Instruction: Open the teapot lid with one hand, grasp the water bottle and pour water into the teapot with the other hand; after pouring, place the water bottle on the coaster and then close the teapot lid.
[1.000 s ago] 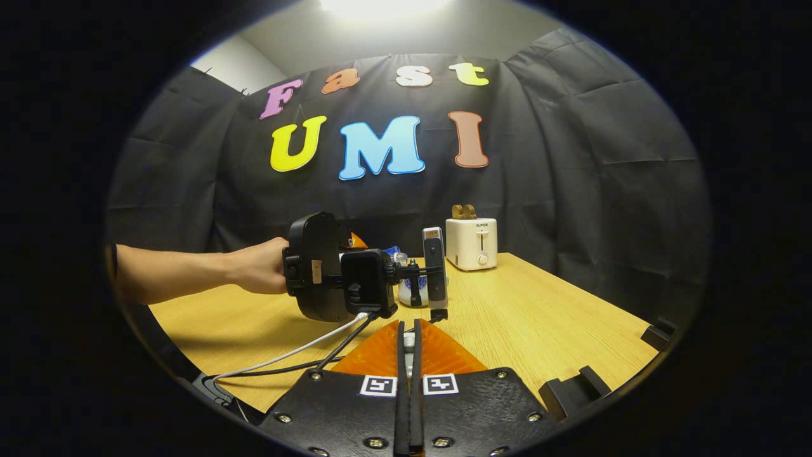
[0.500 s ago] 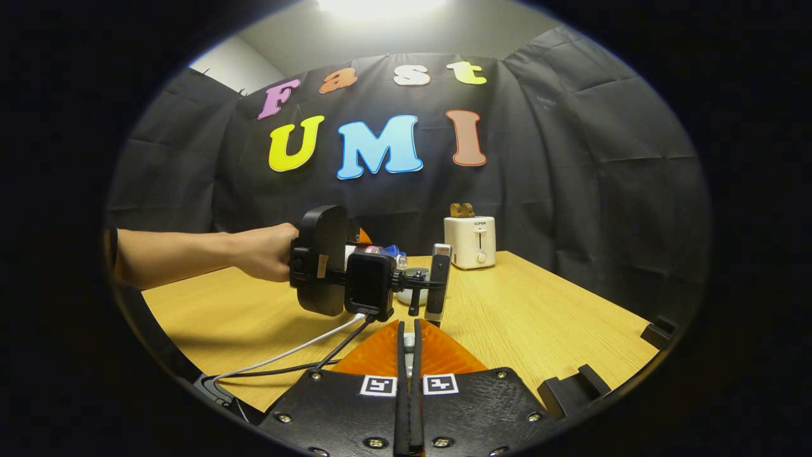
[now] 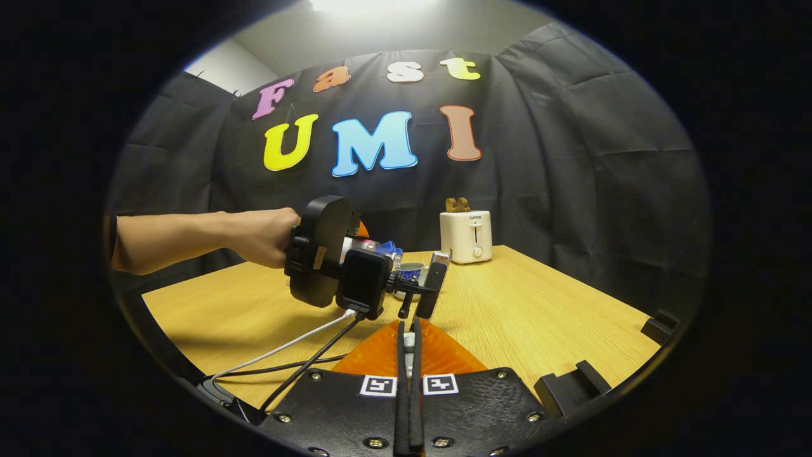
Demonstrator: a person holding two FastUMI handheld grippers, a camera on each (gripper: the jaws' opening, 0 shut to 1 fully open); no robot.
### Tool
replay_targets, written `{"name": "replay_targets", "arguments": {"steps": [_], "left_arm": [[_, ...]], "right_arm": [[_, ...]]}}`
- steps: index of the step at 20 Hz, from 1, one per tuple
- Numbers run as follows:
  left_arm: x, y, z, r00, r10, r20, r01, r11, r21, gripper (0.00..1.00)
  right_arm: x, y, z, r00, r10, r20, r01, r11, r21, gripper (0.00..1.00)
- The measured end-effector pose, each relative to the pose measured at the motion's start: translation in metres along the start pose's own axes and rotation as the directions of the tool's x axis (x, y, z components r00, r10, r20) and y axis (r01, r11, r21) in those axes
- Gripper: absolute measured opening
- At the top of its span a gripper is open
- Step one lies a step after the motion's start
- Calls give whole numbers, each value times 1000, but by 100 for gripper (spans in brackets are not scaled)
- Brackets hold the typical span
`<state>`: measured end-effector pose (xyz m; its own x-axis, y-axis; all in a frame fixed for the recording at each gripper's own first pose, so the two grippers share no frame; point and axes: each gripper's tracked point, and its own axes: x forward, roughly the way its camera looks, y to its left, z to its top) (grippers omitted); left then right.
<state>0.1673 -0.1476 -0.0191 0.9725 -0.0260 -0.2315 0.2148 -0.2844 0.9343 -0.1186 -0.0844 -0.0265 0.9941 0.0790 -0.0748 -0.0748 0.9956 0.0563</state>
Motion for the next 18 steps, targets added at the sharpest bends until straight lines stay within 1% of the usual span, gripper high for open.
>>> {"name": "replay_targets", "arguments": {"steps": [4,9,18], "left_arm": [[-1,2,3,1000,-4,-3,4,1000,26,86],[-3,11,5,1000,8,-14,-6,997,80,86],[-8,26,8,1000,25,-12,-23,989,149,86]], "right_arm": [[0,-4,-1,1000,-4,-2,4,1000,3,1],[0,-7,-3,1000,-5,-6,5,1000,7,1],[-1,-12,-5,1000,-10,-16,10,1000,15,1]]}}
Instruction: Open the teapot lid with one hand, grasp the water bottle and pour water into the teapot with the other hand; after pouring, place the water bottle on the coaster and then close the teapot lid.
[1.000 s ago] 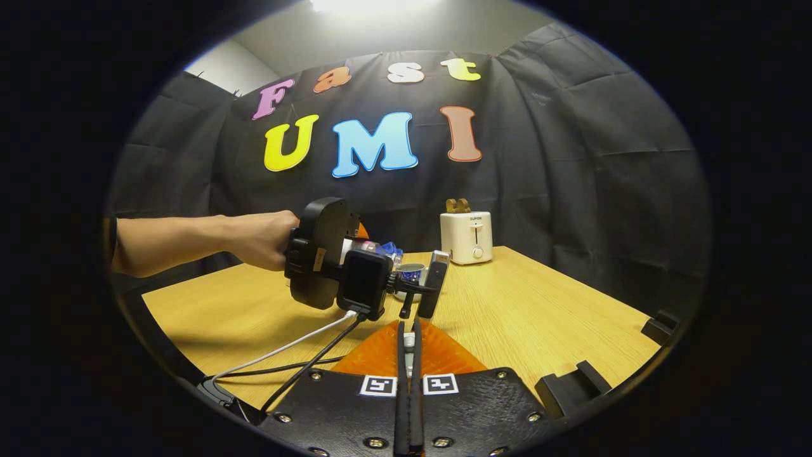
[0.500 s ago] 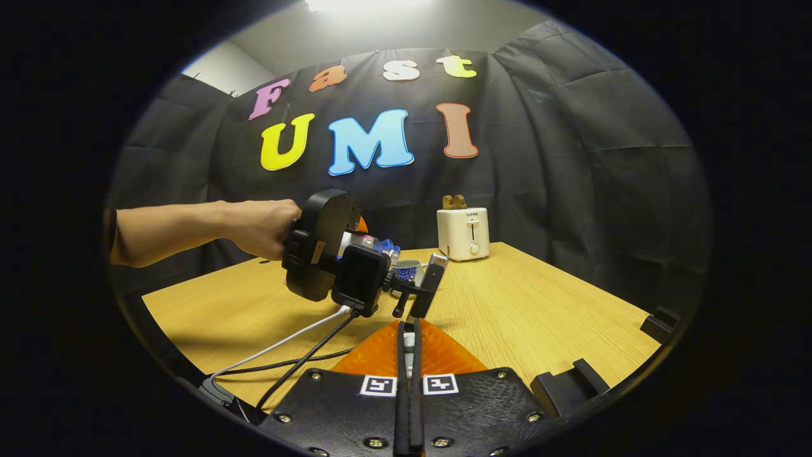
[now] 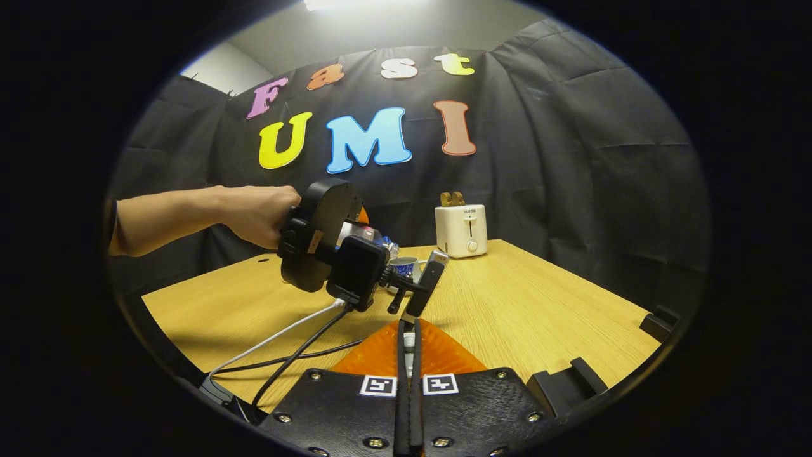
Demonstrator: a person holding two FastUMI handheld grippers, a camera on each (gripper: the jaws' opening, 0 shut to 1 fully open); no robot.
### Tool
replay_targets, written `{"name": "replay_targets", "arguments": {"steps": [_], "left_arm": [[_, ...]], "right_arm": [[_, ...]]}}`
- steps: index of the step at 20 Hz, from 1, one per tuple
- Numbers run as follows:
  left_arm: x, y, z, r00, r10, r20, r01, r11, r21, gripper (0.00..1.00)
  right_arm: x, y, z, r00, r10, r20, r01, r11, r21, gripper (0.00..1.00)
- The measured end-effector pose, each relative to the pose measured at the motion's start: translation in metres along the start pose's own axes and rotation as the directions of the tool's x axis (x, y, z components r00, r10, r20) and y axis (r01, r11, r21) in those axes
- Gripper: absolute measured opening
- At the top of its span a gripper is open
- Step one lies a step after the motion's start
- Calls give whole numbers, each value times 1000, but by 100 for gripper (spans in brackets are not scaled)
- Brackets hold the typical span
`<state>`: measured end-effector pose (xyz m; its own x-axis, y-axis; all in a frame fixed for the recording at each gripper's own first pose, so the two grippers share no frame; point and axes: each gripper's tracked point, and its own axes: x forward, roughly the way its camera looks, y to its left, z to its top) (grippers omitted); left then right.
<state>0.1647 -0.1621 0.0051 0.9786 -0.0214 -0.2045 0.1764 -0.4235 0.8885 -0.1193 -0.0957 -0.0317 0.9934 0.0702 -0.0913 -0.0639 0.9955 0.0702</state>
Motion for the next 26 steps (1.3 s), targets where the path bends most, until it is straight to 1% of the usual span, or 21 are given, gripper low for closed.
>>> {"name": "replay_targets", "arguments": {"steps": [6,8,9,12,15,16,23,26], "left_arm": [[1,7,-7,1000,-2,-7,3,999,53,86],[1,8,-7,1000,-2,-4,2,997,81,79],[1,8,-6,1000,-1,-4,2,996,91,86],[2,13,-1,1000,9,6,-10,992,126,86],[4,10,4,1000,-10,15,8,990,140,86],[4,13,5,1000,-2,18,-1,989,148,86],[1,19,6,1000,-2,7,0,980,199,86],[1,19,6,1000,-2,4,1,979,205,86]], "right_arm": [[1,-1,1,1000,-5,0,5,1000,-1,1],[0,-1,1,1000,-6,-3,6,1000,0,1],[1,-1,1,1000,-8,-2,8,1000,-1,1],[2,-1,4,1000,-7,2,7,1000,-4,1],[1,-2,3,1000,-11,1,11,1000,-7,1],[1,-3,3,1000,-12,1,12,1000,-6,1],[2,-5,0,1000,-15,-9,15,1000,-3,1],[1,-8,0,1000,-24,-4,24,1000,5,1]]}}
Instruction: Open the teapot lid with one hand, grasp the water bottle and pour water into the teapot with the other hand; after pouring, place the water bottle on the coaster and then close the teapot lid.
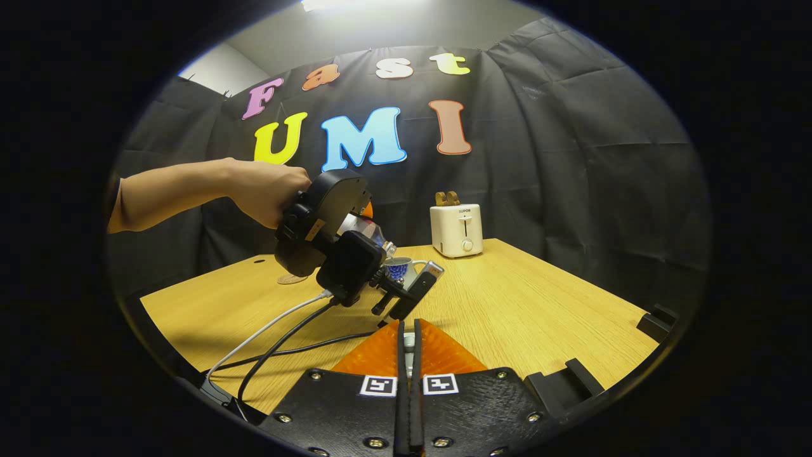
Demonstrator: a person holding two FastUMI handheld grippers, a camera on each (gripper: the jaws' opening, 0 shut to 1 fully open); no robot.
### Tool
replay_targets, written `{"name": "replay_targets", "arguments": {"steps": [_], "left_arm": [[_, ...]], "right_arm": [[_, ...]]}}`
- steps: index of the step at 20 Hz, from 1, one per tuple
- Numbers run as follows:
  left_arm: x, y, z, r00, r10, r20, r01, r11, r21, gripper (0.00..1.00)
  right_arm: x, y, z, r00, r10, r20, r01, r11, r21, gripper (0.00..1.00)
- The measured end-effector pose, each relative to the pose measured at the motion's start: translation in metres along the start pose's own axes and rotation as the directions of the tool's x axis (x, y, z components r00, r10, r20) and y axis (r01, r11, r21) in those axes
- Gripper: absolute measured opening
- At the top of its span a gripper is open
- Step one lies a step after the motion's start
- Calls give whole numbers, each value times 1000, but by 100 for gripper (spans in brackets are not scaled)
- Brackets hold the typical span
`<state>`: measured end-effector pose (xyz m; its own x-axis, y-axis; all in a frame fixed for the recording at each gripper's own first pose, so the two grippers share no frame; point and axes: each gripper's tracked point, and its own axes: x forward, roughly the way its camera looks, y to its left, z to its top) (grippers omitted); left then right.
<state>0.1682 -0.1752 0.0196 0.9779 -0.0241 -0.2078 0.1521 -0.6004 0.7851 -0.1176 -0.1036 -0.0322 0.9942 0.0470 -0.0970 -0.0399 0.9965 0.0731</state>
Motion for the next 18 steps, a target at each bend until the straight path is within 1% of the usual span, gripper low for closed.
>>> {"name": "replay_targets", "arguments": {"steps": [2,5,11,12,13,16,18], "left_arm": [[-1,2,3,1000,14,12,-14,1000,-4,86],[3,-4,9,999,9,45,-6,997,-72,86],[7,-20,8,998,-5,58,14,989,-150,86],[7,-22,8,998,-6,59,15,986,-164,78],[9,-23,7,998,0,59,10,985,-171,86],[8,-26,10,997,16,73,0,978,-210,86],[8,-29,15,995,20,101,7,965,-261,86]], "right_arm": [[-1,1,0,1000,2,-3,-2,1000,3,1],[0,1,-2,1000,1,-9,-1,1000,-1,1],[2,4,-4,1000,1,-27,-1,1000,4,1],[2,4,-4,1000,2,-29,-2,1000,4,1],[2,5,-5,1000,3,-30,-3,1000,4,1],[2,6,-5,999,3,-36,-3,1000,-1,1],[2,7,-6,999,1,-40,-2,1000,-2,1]]}}
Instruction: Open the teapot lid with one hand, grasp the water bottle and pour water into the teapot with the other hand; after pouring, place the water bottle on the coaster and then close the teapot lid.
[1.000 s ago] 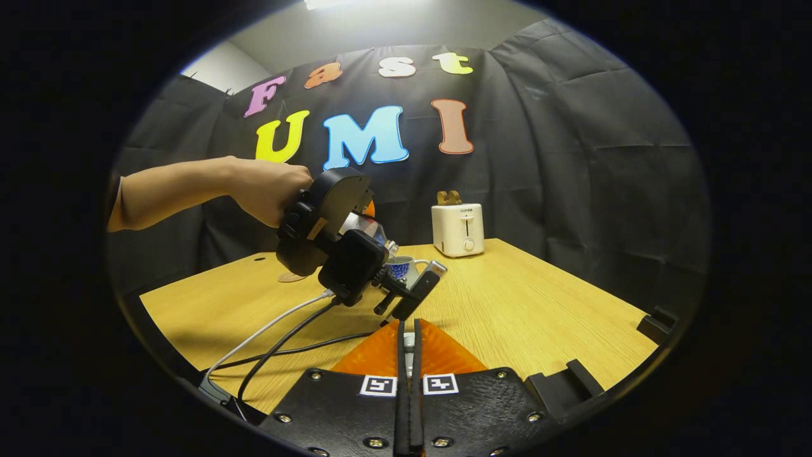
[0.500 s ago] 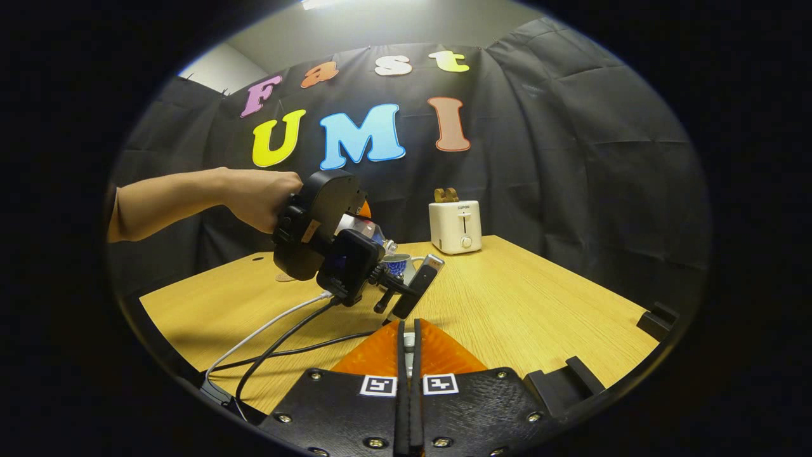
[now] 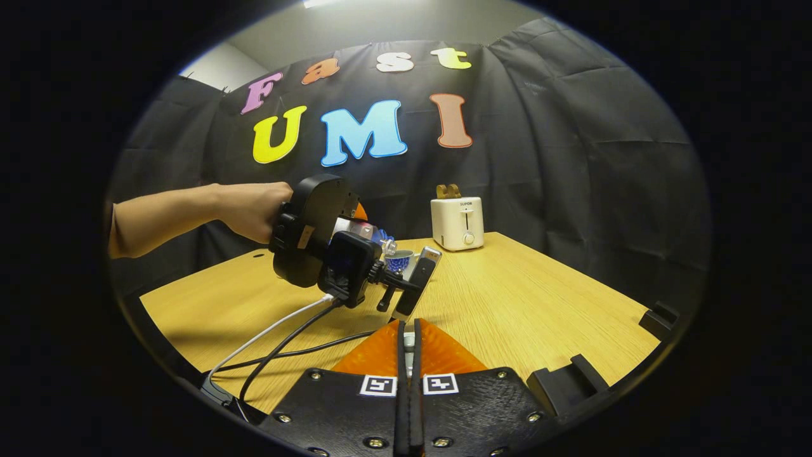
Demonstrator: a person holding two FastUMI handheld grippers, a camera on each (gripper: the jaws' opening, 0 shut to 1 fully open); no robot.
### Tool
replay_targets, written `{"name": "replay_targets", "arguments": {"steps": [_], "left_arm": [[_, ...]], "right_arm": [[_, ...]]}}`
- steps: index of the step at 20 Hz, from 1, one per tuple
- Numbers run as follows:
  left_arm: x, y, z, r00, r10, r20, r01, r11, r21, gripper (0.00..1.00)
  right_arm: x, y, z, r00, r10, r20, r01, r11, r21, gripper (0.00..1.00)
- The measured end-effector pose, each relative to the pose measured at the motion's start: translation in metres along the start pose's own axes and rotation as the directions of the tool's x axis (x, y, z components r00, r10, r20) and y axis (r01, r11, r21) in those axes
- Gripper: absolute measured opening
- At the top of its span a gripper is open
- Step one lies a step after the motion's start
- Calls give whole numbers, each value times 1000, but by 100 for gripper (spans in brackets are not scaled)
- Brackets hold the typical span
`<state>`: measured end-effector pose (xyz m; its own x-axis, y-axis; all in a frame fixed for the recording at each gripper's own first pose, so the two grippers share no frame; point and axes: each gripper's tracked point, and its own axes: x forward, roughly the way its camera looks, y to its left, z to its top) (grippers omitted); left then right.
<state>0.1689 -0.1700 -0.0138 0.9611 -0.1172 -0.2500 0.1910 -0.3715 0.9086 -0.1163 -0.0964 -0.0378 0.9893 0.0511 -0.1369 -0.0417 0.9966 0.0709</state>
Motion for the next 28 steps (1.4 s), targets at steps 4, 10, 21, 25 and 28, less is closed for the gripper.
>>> {"name": "replay_targets", "arguments": {"steps": [4,10,21,25,28], "left_arm": [[-9,11,3,995,70,65,-59,985,-165,86],[-35,10,-42,985,168,49,-105,793,-600,87],[-105,-51,-201,968,228,-102,-25,-318,-948,86],[-82,-60,-259,962,211,-175,-71,-426,-902,85],[-63,-54,-270,955,229,-189,-86,-396,-914,85]], "right_arm": [[-3,1,7,1000,-5,17,5,1000,-2,1],[-3,8,40,993,-1,117,6,999,-47,1],[63,49,57,987,100,123,-91,993,-74,1],[75,62,63,983,126,135,-115,990,-88,1],[79,62,61,984,126,126,-116,990,-80,1]]}}
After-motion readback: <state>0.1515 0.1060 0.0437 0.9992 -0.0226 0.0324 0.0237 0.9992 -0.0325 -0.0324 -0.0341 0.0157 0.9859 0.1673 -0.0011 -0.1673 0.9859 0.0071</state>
